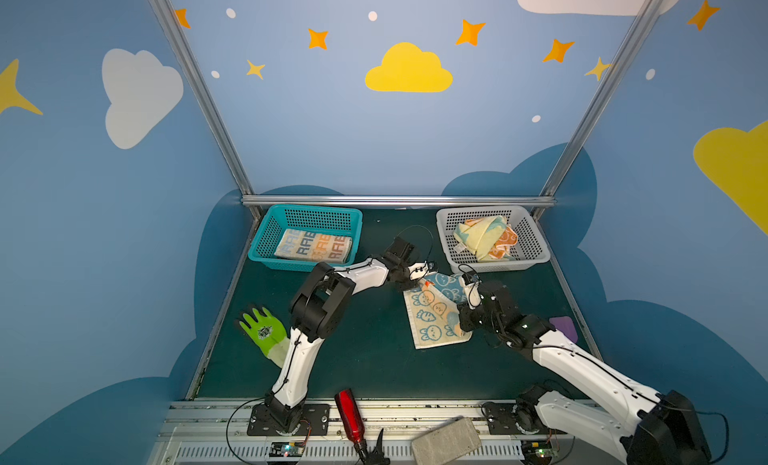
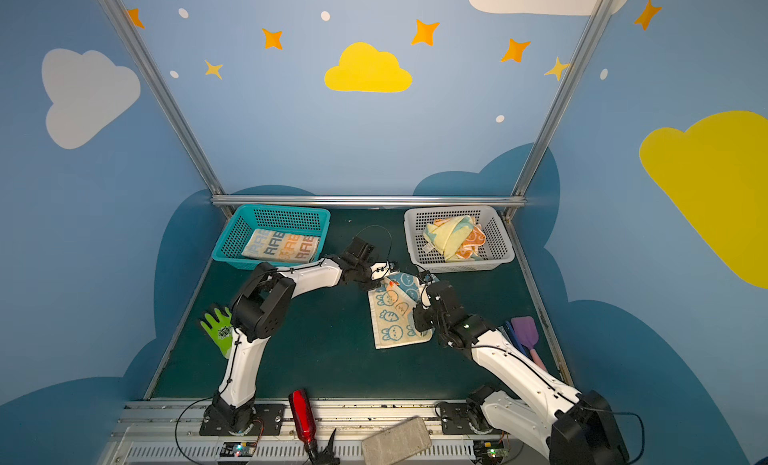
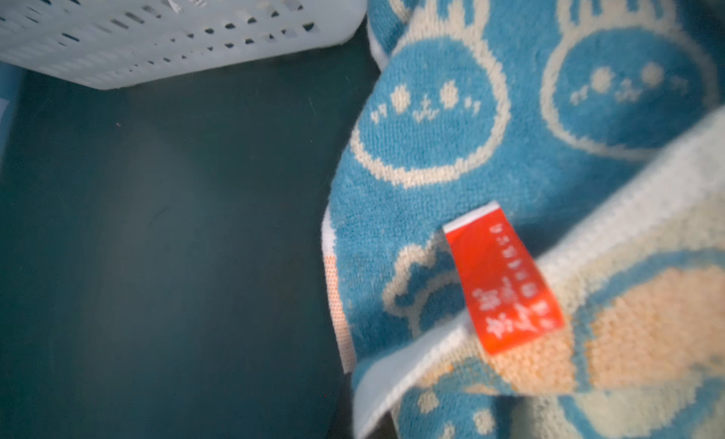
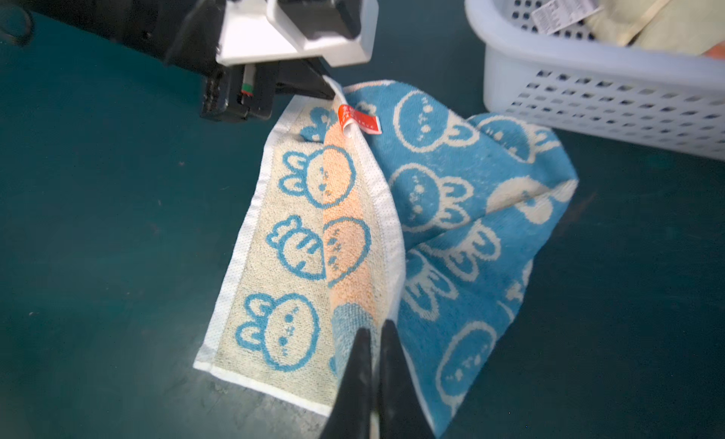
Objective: Fold and stack the towels
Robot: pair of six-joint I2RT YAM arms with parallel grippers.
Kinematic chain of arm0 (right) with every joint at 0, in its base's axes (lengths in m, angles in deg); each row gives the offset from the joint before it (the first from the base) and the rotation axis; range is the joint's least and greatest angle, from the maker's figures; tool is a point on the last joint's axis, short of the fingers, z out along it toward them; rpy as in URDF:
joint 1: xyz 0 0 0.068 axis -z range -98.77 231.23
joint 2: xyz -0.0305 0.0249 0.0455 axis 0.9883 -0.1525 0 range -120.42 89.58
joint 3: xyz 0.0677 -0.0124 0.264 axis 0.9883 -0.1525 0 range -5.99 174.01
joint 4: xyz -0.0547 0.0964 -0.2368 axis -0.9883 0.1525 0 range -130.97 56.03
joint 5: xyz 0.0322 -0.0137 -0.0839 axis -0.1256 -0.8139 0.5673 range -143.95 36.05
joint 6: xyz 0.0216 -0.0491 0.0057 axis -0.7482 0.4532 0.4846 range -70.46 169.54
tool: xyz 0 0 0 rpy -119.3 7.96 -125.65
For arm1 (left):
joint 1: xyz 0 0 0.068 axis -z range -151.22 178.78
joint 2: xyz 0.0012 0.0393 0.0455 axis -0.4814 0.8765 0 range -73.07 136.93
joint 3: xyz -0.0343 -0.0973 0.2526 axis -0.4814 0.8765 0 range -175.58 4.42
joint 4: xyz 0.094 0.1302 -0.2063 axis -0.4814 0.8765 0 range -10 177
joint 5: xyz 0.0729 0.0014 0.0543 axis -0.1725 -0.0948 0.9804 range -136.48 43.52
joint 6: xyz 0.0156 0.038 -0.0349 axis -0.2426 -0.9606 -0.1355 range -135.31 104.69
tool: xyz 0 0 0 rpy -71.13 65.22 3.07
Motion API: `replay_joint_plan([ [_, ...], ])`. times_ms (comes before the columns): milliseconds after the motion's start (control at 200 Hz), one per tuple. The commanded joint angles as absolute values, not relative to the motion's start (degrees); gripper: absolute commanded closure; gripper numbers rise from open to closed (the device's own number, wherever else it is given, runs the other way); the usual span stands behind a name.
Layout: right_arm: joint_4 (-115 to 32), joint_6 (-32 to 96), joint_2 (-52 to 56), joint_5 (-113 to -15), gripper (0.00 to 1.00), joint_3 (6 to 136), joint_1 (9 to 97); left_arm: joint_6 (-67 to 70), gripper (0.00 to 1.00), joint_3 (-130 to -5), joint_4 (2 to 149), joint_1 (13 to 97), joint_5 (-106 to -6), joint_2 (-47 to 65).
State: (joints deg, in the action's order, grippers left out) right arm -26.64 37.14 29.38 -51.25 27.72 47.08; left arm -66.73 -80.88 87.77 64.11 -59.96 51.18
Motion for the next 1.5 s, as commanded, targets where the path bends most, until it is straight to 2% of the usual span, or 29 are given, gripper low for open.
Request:
replay_joint_plan([
  [0,-26.45,31.65,25.3,-55.25,1.0,29.54,47.3,-65.24,0.96,-80.03,85.87,64.11,-56.65,47.89],
  [160,-17.34,27.66,17.54,-56.3,1.0,36.99,47.23,-63.43,0.96,-80.16,85.89,64.07,-52.64,47.98],
  [300,-17.29,26.21,13.76,-55.81,1.0,37.58,47.04,-63.04,0.96,-79.72,86.06,64.1,-51.68,47.76],
  [411,-18.52,25.48,13.68,-55.07,0.9,36.67,47.0,-63.04,0.96,-79.13,85.77,64.02,-51.62,47.24],
  [521,-18.04,25.13,14.7,-53.84,0.72,36.01,47.22,-63.1,0.96,-78.85,85.56,64.02,-51.49,47.08],
  [611,-17.73,25.27,15.88,-53.65,0.61,35.59,47.57,-63.1,0.96,-78.86,85.58,64.01,-51.36,47.1],
  [671,-17.64,25.42,16.42,-53.69,0.58,35.54,47.9,-63.12,0.96,-78.86,85.51,64.0,-51.27,47.13],
  [766,-16.73,25.27,15.99,-53.51,0.57,35.92,48.24,-62.78,0.96,-78.85,85.47,63.96,-51.32,47.09],
  [951,-16.44,23.77,13.17,-55.18,0.57,35.49,48.89,-62.68,0.96,-78.89,85.54,63.98,-51.49,46.94],
  [1071,-18.29,23.14,11.99,-58.15,0.61,34.96,48.89,-62.86,0.96,-78.73,85.65,63.98,-51.41,46.77],
  [1262,-19.17,22.65,10.95,-60.06,0.74,35.12,48.75,-62.78,0.96,-78.77,85.62,63.96,-51.4,46.65],
  [1467,-18.05,22.95,10.31,-59.45,1.0,36.01,48.68,-62.43,0.96,-78.9,86.06,63.89,-51.23,46.59],
  [1497,-17.82,23.19,10.42,-59.21,1.0,36.22,48.67,-62.18,0.96,-78.99,86.26,63.93,-51.17,46.56],
])
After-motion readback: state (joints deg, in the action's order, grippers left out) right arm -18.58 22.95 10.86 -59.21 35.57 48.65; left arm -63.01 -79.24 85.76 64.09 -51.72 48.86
